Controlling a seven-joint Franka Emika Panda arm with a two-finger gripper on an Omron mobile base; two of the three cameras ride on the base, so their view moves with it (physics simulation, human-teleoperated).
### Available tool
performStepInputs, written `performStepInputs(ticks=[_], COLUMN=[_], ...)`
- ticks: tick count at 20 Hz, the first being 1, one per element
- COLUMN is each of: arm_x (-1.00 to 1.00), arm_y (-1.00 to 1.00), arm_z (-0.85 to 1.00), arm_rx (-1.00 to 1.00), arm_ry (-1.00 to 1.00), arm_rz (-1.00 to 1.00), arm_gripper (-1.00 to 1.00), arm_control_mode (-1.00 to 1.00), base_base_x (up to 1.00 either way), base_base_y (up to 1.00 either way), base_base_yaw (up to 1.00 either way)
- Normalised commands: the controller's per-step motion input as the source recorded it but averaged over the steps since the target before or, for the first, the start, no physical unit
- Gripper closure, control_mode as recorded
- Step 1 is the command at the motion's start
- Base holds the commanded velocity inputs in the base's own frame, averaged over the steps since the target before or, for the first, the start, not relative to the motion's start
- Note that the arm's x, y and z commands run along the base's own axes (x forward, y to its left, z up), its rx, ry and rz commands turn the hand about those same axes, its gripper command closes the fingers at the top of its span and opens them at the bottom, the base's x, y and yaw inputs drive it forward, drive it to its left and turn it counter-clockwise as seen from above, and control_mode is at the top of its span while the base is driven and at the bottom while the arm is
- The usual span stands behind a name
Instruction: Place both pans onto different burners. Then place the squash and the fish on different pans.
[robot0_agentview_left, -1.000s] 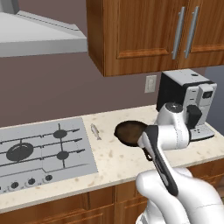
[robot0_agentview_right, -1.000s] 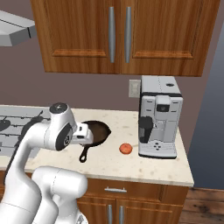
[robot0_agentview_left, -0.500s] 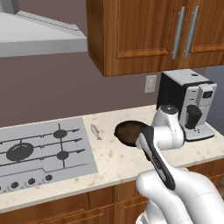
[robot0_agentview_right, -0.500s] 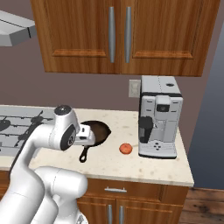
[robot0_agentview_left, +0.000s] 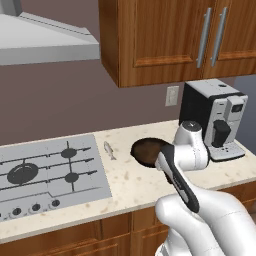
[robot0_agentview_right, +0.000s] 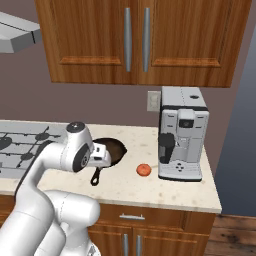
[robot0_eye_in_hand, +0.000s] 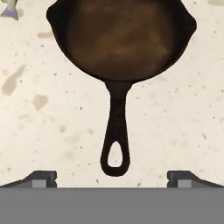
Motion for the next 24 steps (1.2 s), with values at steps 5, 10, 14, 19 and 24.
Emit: performStepInputs(ticks=[5, 10, 14, 19, 24], arm_x=[0.02, 0.00, 0.10, 0.09, 0.01], arm_y=[-0.02, 0.00, 0.00, 0.01, 0.01], arm_z=[-0.18, -0.23, -0.16, -0.25, -0.31], arm_rx=[0.00, 0.00, 0.00, 0.00, 0.00], arm_ry=[0.00, 0.01, 0.01, 0.02, 0.00], arm_rz=[0.00, 0.00, 0.00, 0.00, 0.00], arm_gripper=[-1.00, -1.00, -1.00, -1.00, -1.00], arm_control_mode=[-1.00, -1.00, -1.00, -1.00, -1.00], base_base_x=[0.00, 0.00, 0.00, 0.00, 0.00], base_base_y=[0.00, 0.00, 0.00, 0.00, 0.00], base_base_yaw=[0.00, 0.00, 0.00, 0.00, 0.00])
